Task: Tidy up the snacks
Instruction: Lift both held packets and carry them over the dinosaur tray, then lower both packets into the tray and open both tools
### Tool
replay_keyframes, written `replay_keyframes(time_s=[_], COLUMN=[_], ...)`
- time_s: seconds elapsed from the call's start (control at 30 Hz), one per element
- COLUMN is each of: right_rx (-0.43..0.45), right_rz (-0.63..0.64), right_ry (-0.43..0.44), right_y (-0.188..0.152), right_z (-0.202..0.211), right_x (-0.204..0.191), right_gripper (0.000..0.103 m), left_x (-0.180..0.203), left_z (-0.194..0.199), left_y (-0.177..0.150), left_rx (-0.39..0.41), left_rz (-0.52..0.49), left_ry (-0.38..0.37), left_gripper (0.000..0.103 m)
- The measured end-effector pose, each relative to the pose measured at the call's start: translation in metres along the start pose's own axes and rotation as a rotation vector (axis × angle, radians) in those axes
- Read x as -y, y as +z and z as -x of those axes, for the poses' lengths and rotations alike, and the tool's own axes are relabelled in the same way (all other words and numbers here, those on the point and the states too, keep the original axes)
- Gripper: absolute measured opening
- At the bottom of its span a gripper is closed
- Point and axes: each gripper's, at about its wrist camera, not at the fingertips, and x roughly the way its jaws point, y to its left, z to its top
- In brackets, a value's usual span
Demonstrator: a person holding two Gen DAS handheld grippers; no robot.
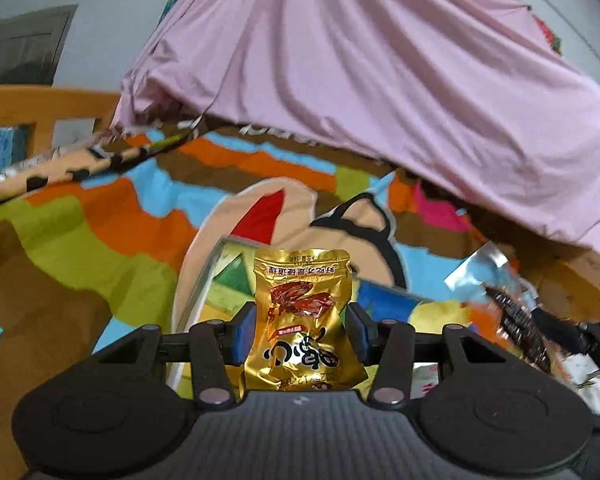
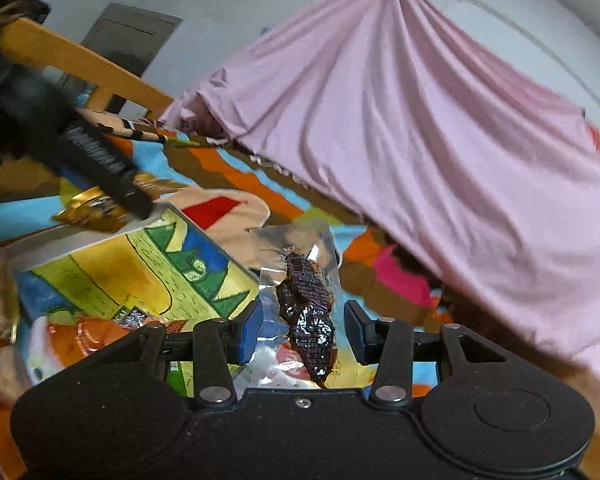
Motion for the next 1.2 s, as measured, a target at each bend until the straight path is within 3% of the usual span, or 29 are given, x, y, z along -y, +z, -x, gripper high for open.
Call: replay_keyframes(time_s=[0.63,0.9,1.07,1.2], right_rx=[-0.209,-0.254,-0.237,-0.194], right_rz=[-0.070,-0.127,-0.157,-0.160], right_ry=[0.150,0.175,0.181,0.157], right_y=[-0.035,-0.041,-0.040,-0.031], right_z=[-0.060,-0.066,-0.062,-0.050], right_x=[-0.026,-0.023,-0.018,-0.011], right_gripper=[0.047,0.048,0.063,0.078], left_x=[0.011,-0.001,-0.007,-0.003], left_z=[-0.042,-0.049,-0.050,-0.043], left_y=[-0.024,-0.028,-0.027,-0.022], left_rx=[-0.210,-0.250,-0.271,-0.258], left_rz=[-0.122,-0.059,-0.014,-0.003], left_ry=[0.021,0.030,0.034,0.040], left_gripper=[0.052,0.054,0.056,0.064])
